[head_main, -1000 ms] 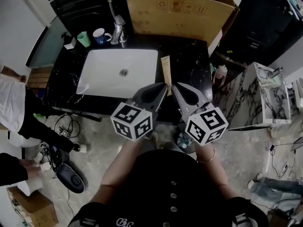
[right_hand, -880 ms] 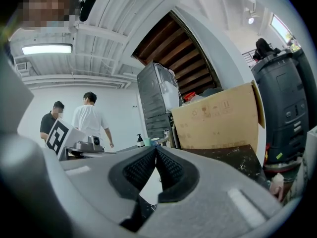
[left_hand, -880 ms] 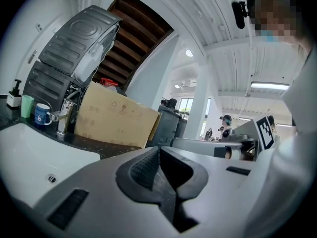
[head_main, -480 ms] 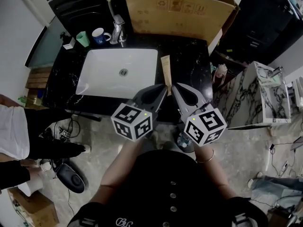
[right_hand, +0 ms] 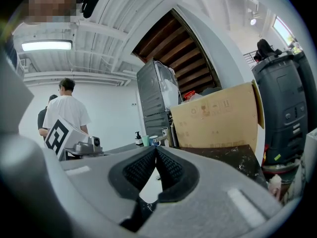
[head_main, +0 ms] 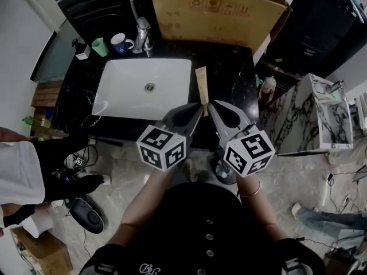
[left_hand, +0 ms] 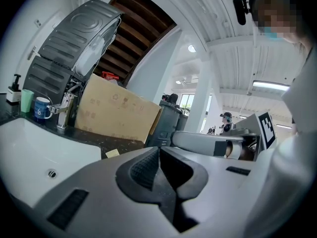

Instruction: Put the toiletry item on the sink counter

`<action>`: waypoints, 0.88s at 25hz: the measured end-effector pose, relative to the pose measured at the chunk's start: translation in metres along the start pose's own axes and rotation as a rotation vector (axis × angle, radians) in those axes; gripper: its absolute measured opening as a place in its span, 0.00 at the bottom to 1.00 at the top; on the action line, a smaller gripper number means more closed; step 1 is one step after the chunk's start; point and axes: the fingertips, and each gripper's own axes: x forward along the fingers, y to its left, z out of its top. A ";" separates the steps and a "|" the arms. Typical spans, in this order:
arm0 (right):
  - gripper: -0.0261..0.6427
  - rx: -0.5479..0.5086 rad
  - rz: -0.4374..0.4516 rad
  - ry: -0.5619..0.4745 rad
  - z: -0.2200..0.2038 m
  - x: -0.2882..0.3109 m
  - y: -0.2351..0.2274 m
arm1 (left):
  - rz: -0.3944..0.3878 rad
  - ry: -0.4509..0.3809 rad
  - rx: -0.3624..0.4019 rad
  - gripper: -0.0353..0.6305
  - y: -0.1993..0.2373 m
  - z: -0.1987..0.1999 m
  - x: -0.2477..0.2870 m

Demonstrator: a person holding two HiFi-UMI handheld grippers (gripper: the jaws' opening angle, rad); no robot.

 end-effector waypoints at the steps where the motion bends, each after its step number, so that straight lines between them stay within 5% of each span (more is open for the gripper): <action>1: 0.04 -0.002 -0.001 0.002 0.000 0.001 0.000 | 0.001 0.001 0.002 0.08 0.001 0.000 0.000; 22: 0.04 -0.009 -0.017 0.029 -0.007 0.009 -0.004 | 0.006 -0.017 -0.018 0.08 0.010 0.003 0.005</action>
